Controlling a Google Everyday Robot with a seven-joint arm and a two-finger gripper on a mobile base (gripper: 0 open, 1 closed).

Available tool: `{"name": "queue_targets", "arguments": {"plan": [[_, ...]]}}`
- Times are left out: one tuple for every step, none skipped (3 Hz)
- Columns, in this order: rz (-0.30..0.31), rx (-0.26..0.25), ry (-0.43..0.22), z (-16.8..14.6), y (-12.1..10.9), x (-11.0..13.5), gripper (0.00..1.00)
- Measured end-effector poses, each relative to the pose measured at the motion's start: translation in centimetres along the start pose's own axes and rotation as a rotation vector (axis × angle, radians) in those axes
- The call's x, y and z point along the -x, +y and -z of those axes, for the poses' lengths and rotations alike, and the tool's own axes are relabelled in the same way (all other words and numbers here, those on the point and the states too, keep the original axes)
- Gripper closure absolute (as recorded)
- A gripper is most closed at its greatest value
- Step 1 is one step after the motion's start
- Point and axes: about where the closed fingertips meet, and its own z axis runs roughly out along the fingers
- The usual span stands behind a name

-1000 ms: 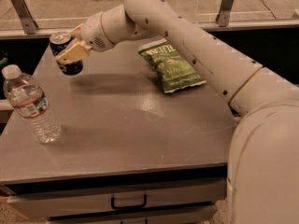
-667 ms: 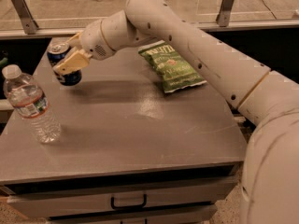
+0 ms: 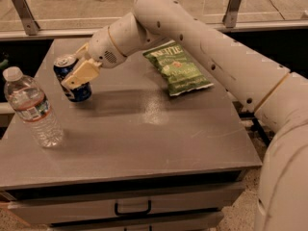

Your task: Move pepsi can near water bottle

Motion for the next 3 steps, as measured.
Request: {"name": "queue_targets", "arguments": {"plan": [[-0.042,0.097,0.019,0.5,1.5,-0.6,1.0],[-0.063,0.206,0.009,0.8,3.6,-1.2,0.82],[-0.058,0.271,-0.013,1.0,5.5,-1.8,0.59]]}}
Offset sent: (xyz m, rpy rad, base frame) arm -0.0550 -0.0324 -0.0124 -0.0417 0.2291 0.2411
